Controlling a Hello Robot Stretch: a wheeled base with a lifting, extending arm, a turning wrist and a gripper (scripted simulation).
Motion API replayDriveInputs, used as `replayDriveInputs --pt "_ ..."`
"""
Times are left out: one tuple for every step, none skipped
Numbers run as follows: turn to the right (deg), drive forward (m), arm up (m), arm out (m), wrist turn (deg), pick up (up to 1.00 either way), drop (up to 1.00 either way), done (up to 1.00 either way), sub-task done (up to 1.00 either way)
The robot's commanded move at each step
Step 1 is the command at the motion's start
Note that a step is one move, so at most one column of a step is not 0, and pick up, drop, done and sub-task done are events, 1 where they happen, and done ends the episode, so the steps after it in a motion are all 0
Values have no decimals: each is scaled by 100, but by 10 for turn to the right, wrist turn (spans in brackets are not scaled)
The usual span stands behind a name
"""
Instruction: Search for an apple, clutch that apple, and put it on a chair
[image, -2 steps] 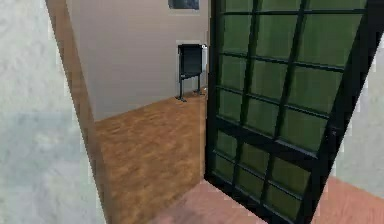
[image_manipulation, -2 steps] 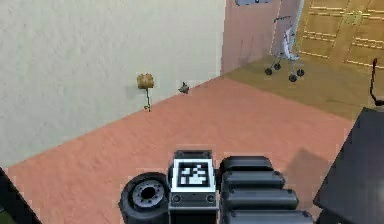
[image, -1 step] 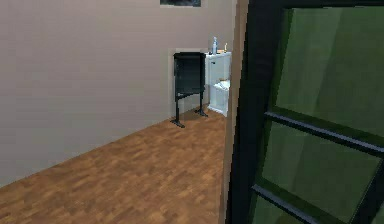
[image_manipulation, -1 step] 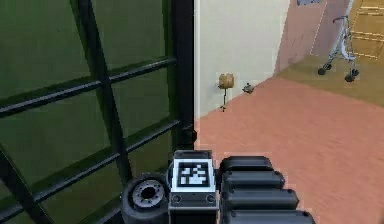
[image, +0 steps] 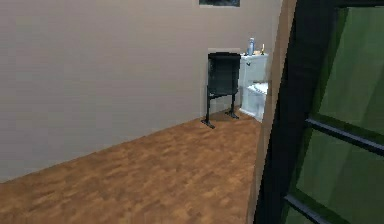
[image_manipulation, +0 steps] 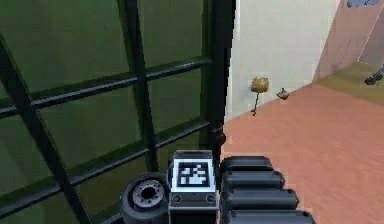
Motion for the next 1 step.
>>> replayDriveInputs --pt "0 5 0 0 0 0 0 0 0"
